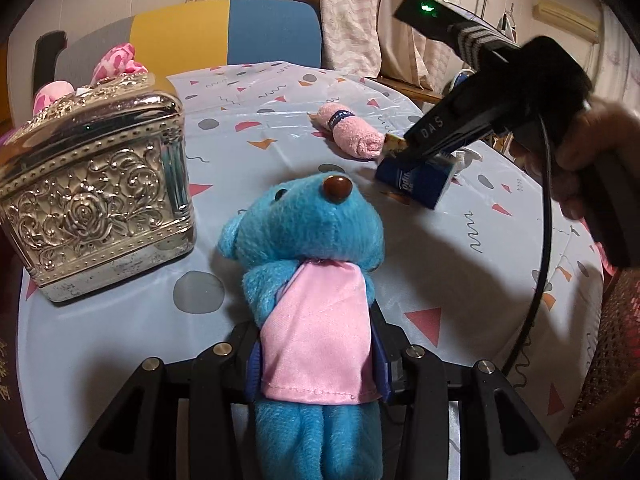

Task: Organize soft objects
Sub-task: 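Grasp the blue Tempo tissue pack with the right tool while the left tool holds the teddy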

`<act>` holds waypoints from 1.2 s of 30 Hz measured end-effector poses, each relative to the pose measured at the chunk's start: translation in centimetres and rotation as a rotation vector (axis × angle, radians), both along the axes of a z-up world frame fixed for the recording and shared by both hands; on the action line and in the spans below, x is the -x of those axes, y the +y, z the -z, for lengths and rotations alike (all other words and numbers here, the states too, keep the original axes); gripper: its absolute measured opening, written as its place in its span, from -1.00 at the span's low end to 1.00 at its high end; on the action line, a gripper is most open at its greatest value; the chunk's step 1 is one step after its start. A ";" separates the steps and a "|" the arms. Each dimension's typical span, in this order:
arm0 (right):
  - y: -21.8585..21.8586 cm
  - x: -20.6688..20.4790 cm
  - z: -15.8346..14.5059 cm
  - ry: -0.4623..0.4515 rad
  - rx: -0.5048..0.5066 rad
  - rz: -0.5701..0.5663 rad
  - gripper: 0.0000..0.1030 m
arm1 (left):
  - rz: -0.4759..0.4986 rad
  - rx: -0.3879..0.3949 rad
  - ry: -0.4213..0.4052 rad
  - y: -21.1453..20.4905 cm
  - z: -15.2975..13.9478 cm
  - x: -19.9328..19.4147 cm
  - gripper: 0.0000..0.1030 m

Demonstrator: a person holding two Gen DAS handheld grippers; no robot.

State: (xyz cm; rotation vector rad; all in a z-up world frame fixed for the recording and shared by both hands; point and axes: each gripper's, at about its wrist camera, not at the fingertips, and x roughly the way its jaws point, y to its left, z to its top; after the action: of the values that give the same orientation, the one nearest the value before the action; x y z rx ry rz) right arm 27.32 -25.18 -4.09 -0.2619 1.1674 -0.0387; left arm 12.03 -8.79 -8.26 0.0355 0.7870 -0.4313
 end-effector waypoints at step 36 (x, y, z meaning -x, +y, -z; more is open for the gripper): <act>-1.2 2.8 2.1 0.033 -0.302 0.132 0.35 | -0.002 0.014 0.005 0.3 -0.1 0.3 -0.15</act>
State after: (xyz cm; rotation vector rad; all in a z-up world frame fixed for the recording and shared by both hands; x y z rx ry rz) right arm 24.49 -26.42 -6.22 0.0818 1.2044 0.0266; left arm 11.73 -8.51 -8.15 0.0200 0.7889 -0.4351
